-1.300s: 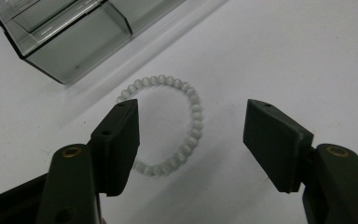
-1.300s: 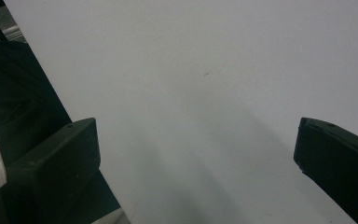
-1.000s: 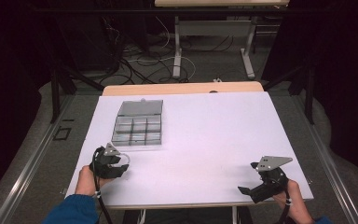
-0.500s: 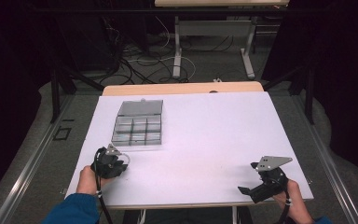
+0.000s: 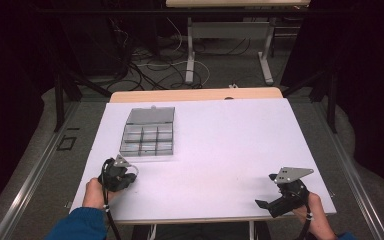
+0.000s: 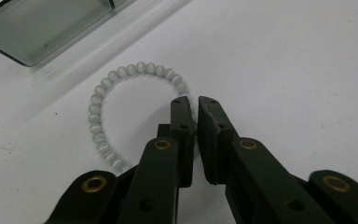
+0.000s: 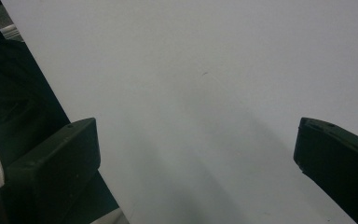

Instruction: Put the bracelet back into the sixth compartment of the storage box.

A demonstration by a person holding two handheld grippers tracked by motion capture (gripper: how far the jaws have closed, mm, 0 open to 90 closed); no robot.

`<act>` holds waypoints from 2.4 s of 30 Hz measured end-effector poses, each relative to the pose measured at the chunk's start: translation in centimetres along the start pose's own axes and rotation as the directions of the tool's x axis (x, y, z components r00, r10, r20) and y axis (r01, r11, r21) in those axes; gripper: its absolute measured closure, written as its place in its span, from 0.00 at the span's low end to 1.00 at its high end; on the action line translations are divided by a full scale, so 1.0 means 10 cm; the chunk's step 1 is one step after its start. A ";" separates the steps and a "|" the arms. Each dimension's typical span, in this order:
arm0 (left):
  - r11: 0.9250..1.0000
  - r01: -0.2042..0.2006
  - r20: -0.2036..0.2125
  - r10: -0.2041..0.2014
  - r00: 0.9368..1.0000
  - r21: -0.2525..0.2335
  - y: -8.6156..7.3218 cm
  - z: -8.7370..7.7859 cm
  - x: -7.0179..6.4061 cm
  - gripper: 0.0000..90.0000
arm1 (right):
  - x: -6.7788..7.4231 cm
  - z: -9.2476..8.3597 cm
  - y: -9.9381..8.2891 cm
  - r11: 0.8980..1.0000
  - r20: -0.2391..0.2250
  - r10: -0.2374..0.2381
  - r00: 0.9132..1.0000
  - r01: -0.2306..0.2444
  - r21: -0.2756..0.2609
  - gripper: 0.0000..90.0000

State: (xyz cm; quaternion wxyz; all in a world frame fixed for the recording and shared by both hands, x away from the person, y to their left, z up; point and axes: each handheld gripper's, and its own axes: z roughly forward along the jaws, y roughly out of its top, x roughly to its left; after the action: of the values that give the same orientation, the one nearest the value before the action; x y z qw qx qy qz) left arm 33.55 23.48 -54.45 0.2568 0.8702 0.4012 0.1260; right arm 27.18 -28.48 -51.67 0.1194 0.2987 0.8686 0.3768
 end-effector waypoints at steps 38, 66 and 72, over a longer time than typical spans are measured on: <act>0.992 -0.026 -0.053 0.020 0.998 -0.126 0.01 -0.26 -0.02 0.96 | 0.01 0.00 0.00 1.000 0.010 -0.004 1.000 0.004 0.004 0.00; 0.975 -0.013 -0.087 -0.006 0.996 -0.221 0.01 -0.43 -0.02 0.96 | 0.01 0.01 0.00 1.000 0.012 -0.001 1.000 0.001 0.003 0.00; 0.973 -0.011 -0.099 -0.012 0.995 -0.229 0.01 -0.46 -0.02 0.96 | 0.01 0.01 0.00 1.000 0.014 0.000 1.000 0.000 0.003 0.00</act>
State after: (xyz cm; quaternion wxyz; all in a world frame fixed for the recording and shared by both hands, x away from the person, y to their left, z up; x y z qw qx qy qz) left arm 31.54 24.82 -50.53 0.3350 0.8272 0.3968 0.2147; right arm 27.11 -28.37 -51.74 0.1248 0.3014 0.8684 0.3735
